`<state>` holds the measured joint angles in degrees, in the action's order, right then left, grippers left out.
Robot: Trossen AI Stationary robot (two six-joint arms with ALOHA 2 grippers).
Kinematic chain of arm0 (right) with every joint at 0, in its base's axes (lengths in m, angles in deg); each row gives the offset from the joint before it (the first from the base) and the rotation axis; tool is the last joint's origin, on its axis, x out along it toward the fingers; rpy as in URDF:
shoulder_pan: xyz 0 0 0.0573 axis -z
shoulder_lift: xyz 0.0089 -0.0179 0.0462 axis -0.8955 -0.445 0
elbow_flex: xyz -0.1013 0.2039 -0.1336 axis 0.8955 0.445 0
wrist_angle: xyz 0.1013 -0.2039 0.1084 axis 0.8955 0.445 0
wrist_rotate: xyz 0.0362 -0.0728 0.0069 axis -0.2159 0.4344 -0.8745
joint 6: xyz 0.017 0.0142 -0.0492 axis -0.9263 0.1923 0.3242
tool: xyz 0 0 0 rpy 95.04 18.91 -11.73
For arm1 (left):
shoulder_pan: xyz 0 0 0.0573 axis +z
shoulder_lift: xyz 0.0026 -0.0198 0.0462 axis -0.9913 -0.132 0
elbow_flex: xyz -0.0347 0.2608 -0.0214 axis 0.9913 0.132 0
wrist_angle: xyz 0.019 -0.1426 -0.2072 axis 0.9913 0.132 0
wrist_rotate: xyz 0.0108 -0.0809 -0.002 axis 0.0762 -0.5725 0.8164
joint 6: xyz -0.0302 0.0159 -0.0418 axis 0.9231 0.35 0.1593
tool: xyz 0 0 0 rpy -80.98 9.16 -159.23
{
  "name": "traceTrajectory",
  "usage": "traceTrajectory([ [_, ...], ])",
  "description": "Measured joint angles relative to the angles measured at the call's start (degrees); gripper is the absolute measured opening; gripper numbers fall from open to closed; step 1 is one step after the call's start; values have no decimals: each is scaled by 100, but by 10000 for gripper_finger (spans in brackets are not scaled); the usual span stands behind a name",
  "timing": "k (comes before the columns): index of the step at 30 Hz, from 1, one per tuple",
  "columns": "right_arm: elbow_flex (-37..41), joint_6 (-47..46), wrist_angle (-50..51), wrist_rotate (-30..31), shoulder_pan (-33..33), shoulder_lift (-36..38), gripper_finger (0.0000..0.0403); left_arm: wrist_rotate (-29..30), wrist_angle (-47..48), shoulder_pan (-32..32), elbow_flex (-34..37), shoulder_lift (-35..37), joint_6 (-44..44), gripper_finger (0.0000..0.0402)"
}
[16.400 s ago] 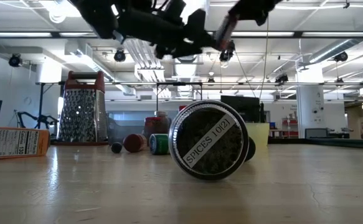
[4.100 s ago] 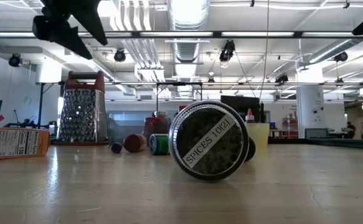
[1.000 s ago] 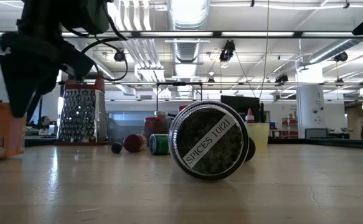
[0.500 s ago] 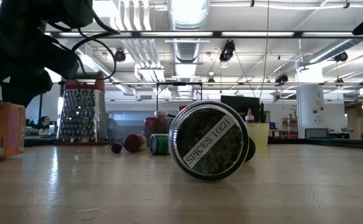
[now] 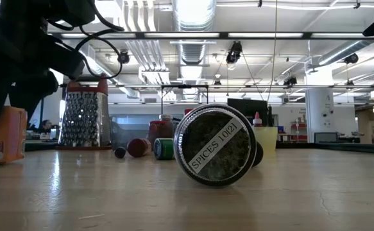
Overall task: Pick & Place Kitchen Items
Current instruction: Put the orange cereal box into the yellow bin
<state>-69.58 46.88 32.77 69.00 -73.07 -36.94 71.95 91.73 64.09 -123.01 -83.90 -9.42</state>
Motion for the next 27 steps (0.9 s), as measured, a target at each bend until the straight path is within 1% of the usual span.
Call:
traceTrajectory([
  [4, 0, 0, -2, 2, 0, 0, 8, 57, -10, -11, 0, 0, 46, 384],
  [12, 0, 0, -2, 0, 0, 0, 8, 63, -169, -20, 0, 1, 165, 316],
  [16, 0, 0, -1, 1, 1, 0, 8, 62, -199, -28, 0, 11, 260, 290],
  [24, 0, 0, -1, 0, 0, 0, 8, 116, -234, -96, 0, 132, 387, 268],
  [27, 0, 0, 0, 1, 2, -2, 8, 302, -259, -146, 0, 260, 439, 261],
])
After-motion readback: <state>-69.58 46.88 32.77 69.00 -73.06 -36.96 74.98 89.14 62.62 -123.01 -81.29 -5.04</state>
